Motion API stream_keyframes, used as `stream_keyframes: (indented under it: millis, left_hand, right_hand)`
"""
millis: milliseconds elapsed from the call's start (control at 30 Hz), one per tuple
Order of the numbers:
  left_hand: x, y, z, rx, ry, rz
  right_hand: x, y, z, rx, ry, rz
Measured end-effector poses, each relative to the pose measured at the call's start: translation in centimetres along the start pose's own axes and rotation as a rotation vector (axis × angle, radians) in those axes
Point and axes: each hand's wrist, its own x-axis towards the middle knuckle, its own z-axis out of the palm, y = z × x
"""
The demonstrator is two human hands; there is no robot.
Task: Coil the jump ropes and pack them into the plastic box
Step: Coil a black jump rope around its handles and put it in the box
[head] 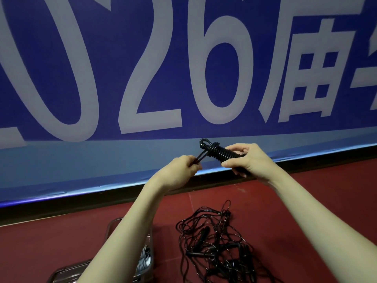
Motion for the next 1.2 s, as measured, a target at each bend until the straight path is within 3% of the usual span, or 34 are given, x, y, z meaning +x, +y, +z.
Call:
stream_keyframes:
  millis: [167, 333, 467, 533, 667, 833, 933, 1200]
  left_hand:
    - [-0.4, 1.3, 0.5, 0.438, 0.086, 0.053]
    - [-0.8, 1.9, 0.3, 0.604, 0.027, 0.100]
    - [-1.3, 1.8, -0.4, 0.723, 0.140, 0.201]
    - [-1.5, 1.6, -0.7, 0.618, 0.213, 0.255]
    - [-1.5, 1.0, -1.4, 0.183, 0.264, 0.265]
    - [-1.6, 0.3, -2.3, -0.212, 0.094, 0.113]
    - [-1.9, -0.3, -2.7, -0.323, 0.018, 0.088]
    - [-1.5, -1.7, -2.0, -0.461, 0.140, 0.147]
  right_hand:
    - [0.1, 0.5, 0.3, -0.119, -0.021, -0.101]
    - [0.2, 1.2, 0.8, -0.443, 0.004, -0.204]
    - [0.2, 1.9, 1.5, -0.668, 0.020, -0.202]
    - [0.1, 1.9, 1.6, -0.645, 0.010, -0.169]
    - [-0.4, 1.0, 1.6, -0.543, -0.080, -0.146]
    - [-1.1, 0.0, 2.1, -0.536, -0.205, -0.116]
    - [-1.2, -0.4, 2.1, -0.562, -0.269, -0.099]
    - [-2.1, -2.3, 2.1, -0.282, -0.468, -0.033]
